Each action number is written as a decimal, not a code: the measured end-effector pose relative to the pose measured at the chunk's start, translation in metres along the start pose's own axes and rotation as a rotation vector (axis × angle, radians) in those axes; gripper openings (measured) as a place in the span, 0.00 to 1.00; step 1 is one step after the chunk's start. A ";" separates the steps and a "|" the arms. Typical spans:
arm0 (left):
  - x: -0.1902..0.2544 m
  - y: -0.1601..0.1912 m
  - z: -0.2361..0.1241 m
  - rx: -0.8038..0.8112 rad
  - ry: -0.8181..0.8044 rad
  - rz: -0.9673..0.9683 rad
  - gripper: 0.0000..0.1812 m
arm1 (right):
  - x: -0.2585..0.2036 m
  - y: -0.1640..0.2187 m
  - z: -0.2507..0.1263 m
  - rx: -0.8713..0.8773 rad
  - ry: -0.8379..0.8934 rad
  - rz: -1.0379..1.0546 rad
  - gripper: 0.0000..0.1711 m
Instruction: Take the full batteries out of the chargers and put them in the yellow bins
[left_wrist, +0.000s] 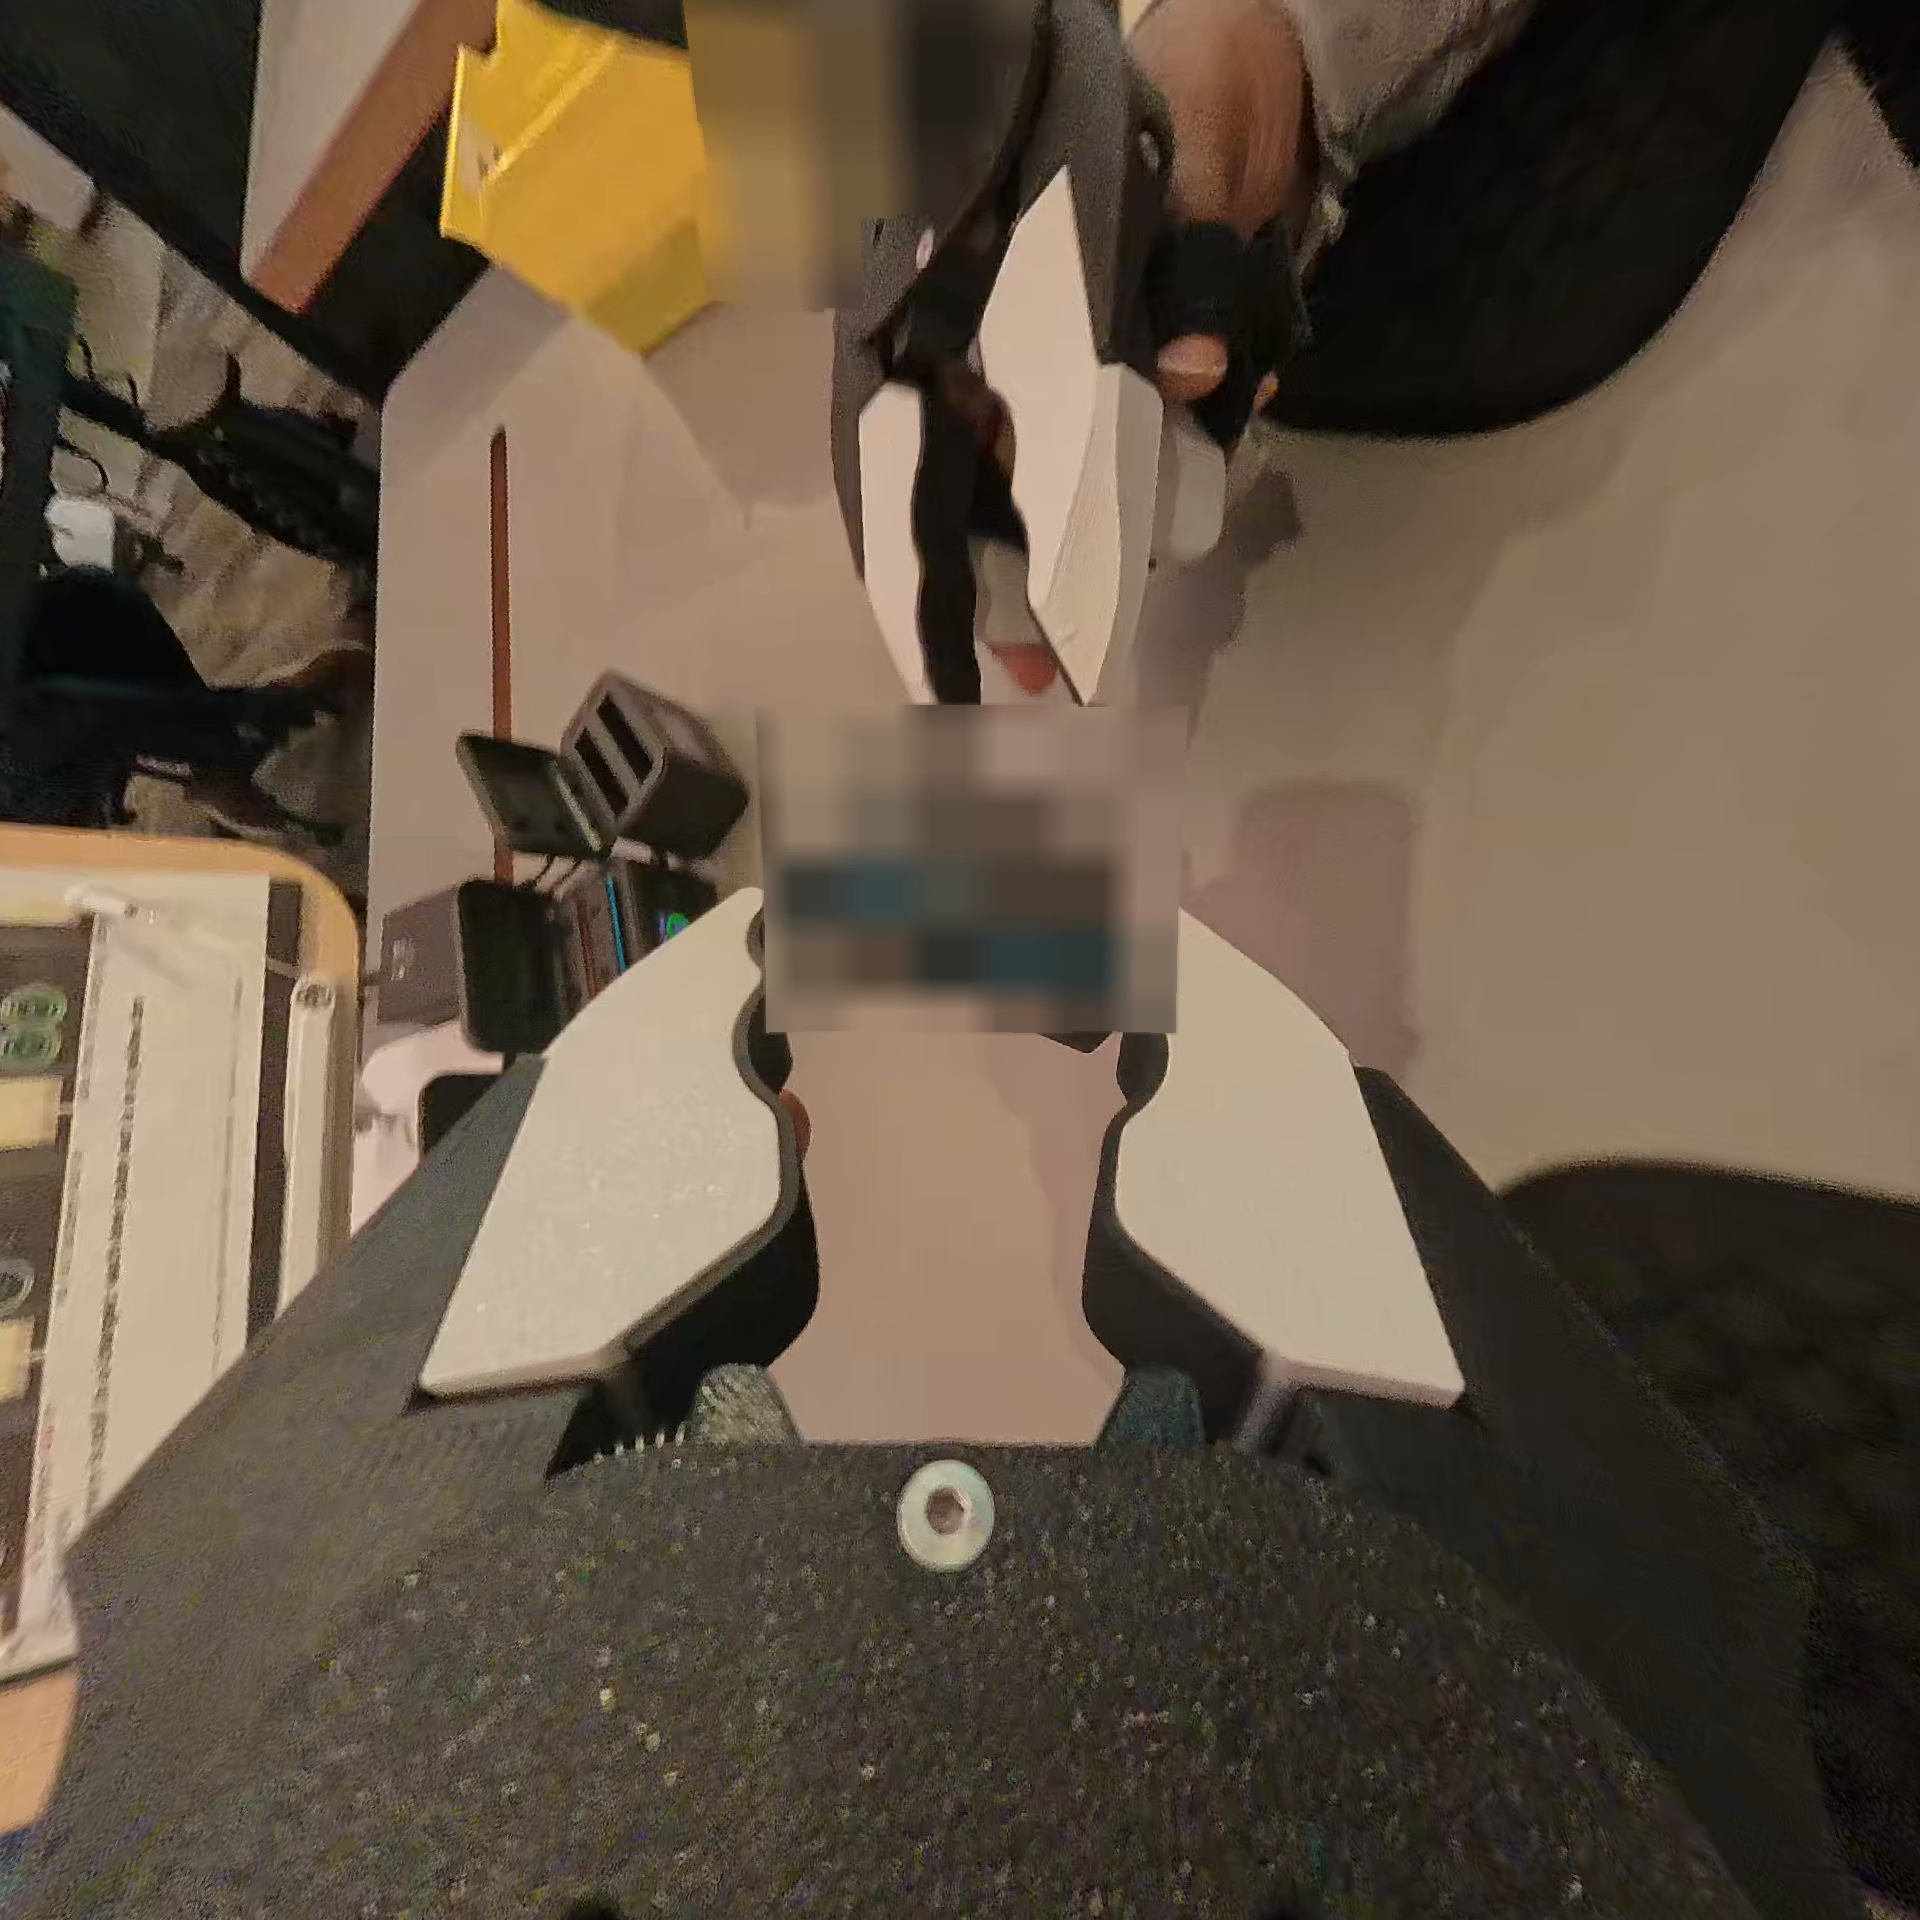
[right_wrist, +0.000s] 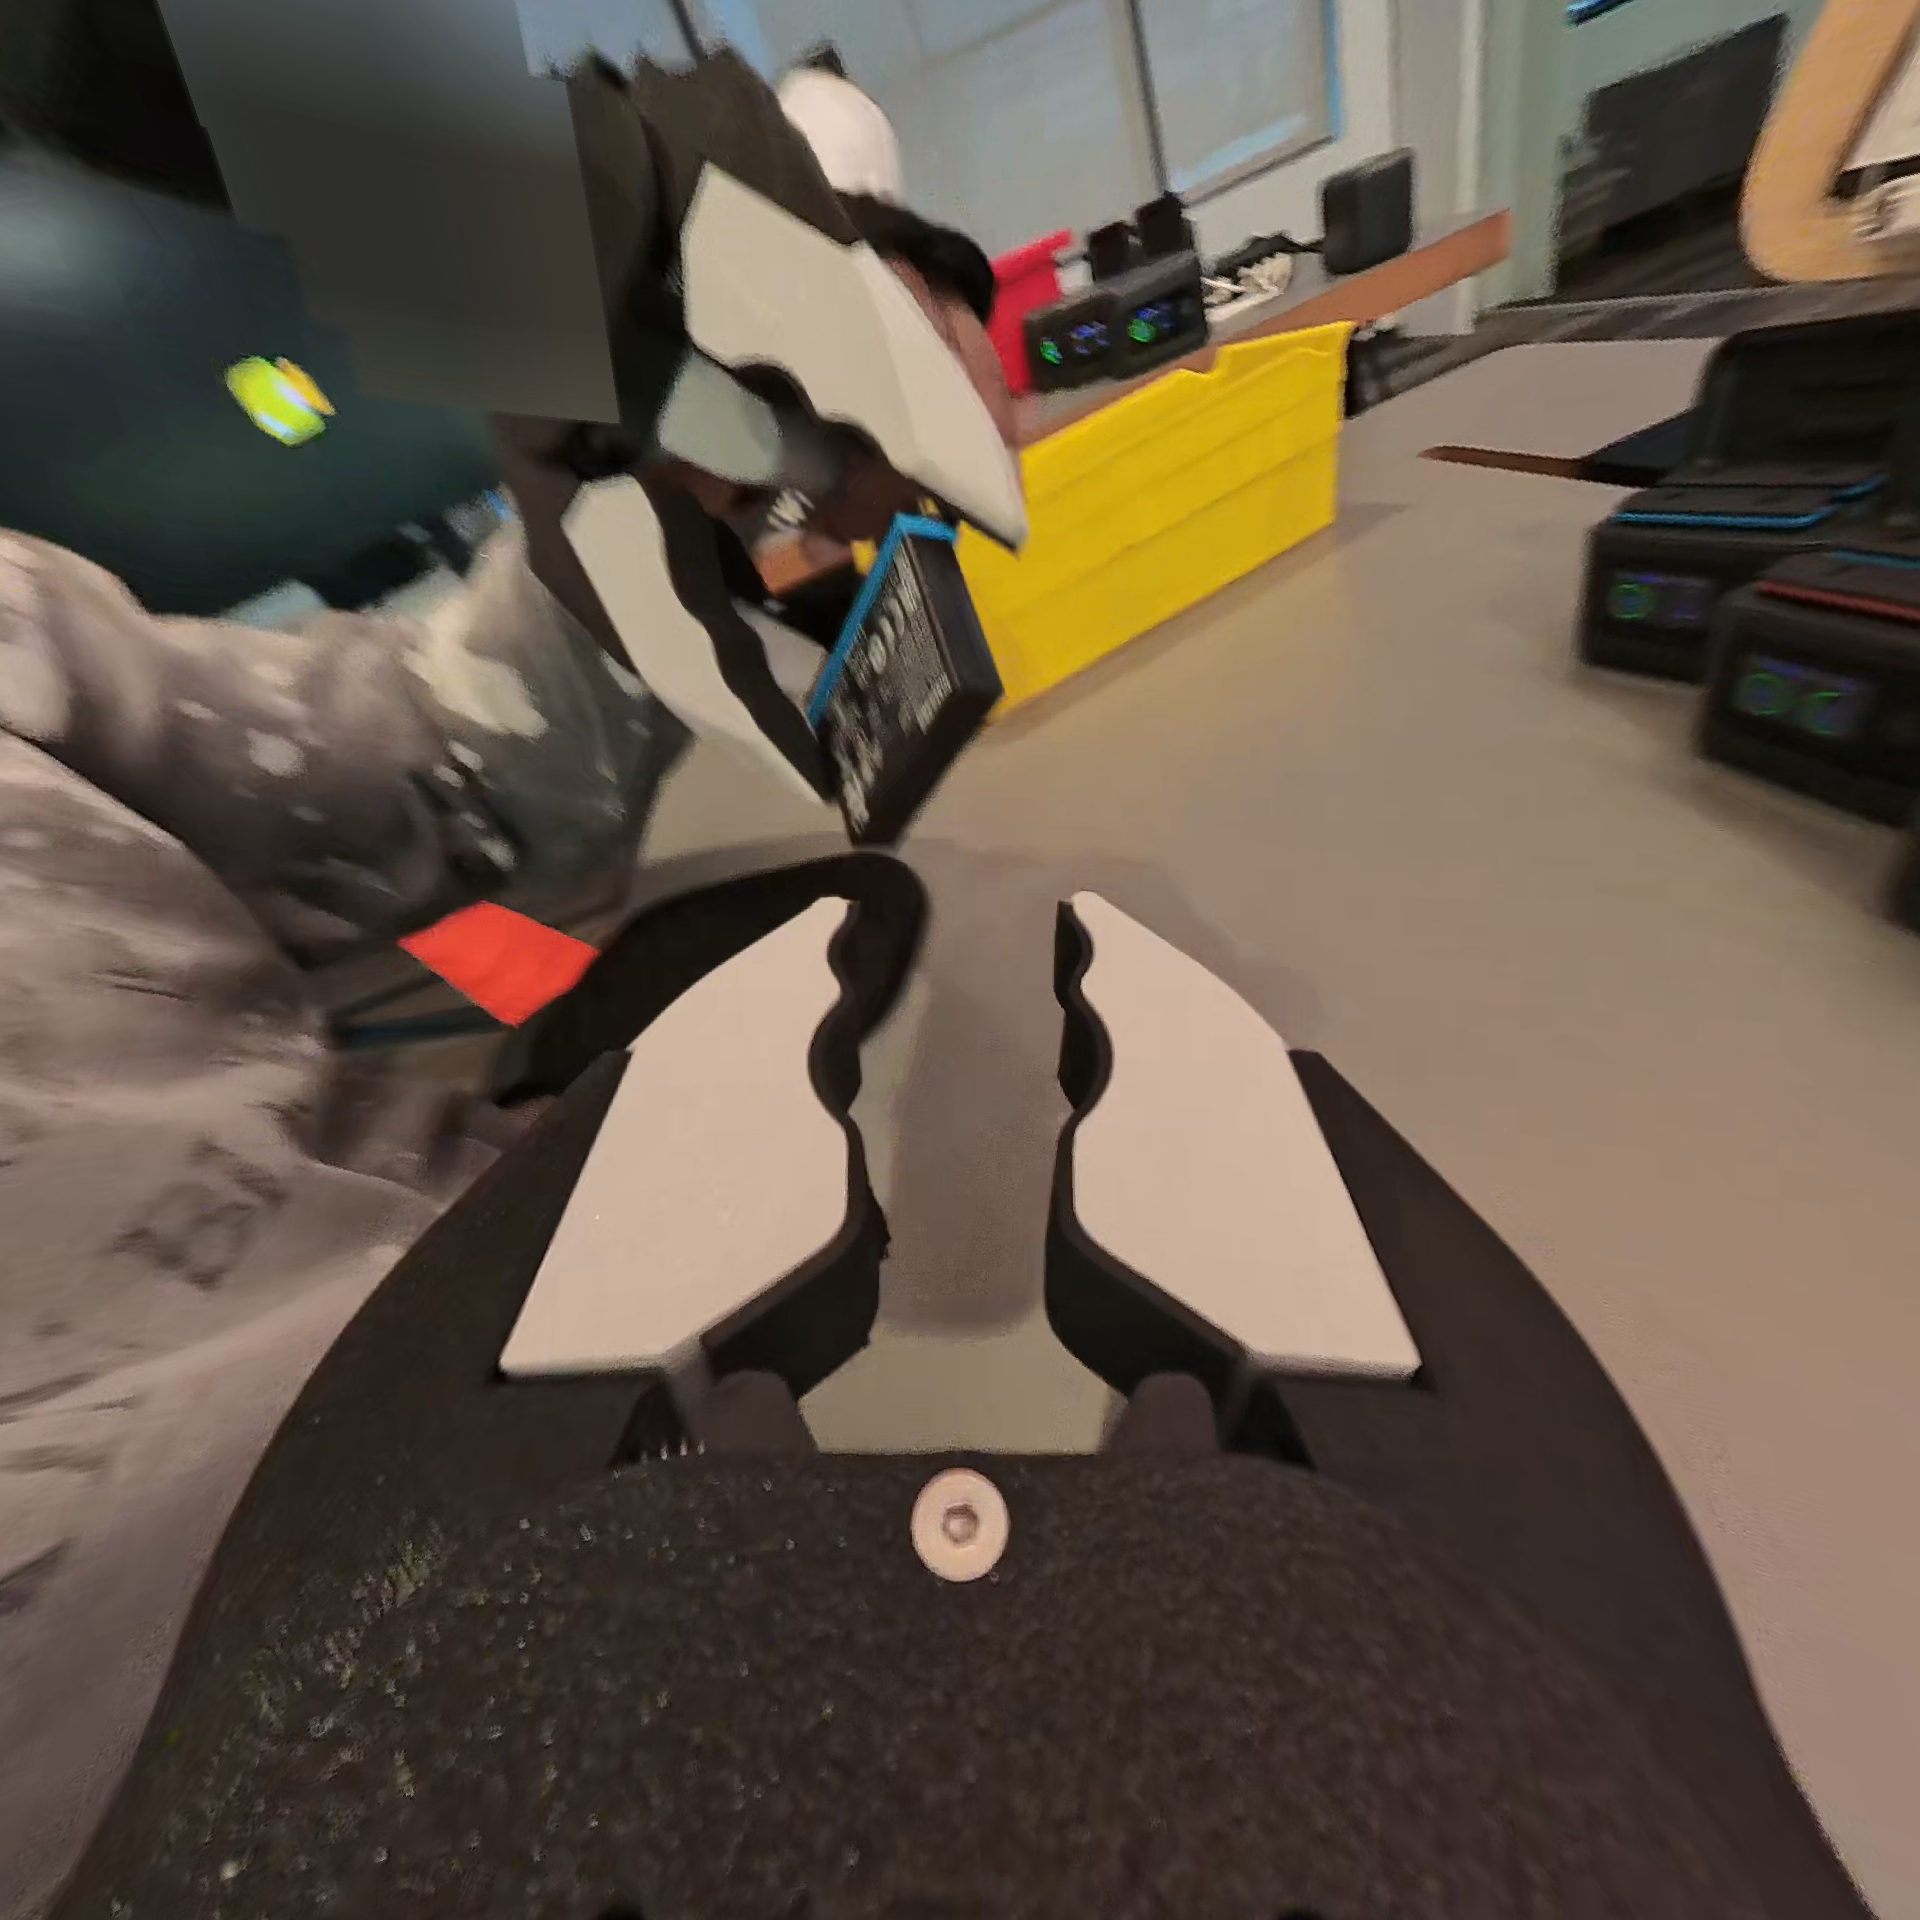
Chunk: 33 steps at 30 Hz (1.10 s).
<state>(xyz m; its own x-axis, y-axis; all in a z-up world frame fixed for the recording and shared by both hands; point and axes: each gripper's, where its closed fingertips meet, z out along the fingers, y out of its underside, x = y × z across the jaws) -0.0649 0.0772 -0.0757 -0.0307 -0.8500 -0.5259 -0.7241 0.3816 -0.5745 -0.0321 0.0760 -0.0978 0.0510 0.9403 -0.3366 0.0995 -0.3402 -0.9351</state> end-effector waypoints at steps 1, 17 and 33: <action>0.003 -0.006 0.006 0.025 -0.002 0.004 0.34 | -0.006 -0.002 0.000 0.020 -0.046 0.037 0.21; -0.017 -0.059 0.035 0.605 -0.092 -0.577 0.34 | -0.016 -0.063 -0.044 0.481 -0.203 0.144 0.06; -0.025 -0.081 0.036 1.033 -0.030 -1.147 0.08 | -0.012 -0.079 -0.059 0.648 -0.183 0.139 0.06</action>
<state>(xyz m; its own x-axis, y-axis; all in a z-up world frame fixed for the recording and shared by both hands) 0.0198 0.0802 -0.0388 0.2128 -0.8500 0.4819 0.4283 -0.3622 -0.8279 0.0176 0.0912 -0.0132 -0.1539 0.8951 -0.4184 -0.5129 -0.4343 -0.7405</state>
